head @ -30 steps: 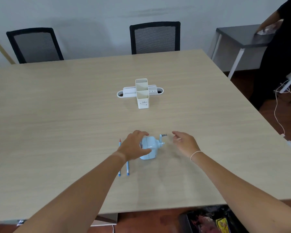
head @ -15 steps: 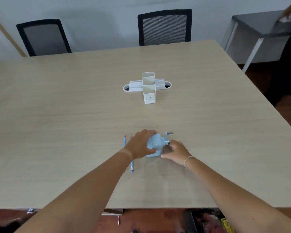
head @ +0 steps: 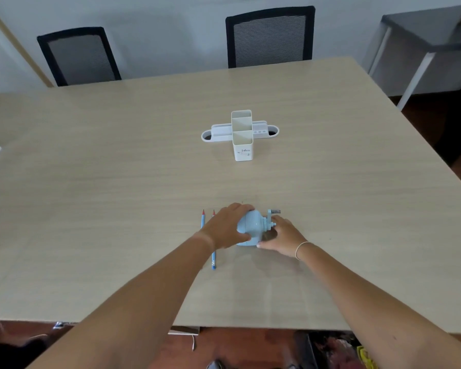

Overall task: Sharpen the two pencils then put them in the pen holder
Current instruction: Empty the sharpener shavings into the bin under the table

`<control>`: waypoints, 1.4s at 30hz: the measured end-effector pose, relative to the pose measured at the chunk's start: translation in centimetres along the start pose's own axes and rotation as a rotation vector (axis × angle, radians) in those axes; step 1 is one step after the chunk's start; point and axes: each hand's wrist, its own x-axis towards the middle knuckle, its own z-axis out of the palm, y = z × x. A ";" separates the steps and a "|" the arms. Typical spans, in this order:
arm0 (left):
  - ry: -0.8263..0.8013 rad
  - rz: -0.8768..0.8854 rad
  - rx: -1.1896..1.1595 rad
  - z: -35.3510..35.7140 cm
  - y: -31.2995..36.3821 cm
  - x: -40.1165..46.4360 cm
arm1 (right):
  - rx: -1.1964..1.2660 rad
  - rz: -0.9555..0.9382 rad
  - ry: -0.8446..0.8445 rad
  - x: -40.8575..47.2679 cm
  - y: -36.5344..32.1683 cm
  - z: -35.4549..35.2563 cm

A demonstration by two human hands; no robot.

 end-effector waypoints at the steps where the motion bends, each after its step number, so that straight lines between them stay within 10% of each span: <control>1: -0.004 -0.002 0.003 0.0 0.0 0.0 | 0.001 -0.012 -0.005 -0.2 -0.2 -0.1; 18: 0.016 0.008 0.024 0.2 0.7 -0.1 | 0.080 0.016 0.192 -4.6 4.6 -4.0; 29: 0.362 0.268 0.150 0.1 7.8 0.7 | 0.147 0.134 0.331 -9.8 9.6 -6.0; 42: 0.020 0.542 0.221 7.3 17.0 1.4 | 0.268 0.392 0.693 -22.4 17.6 -7.7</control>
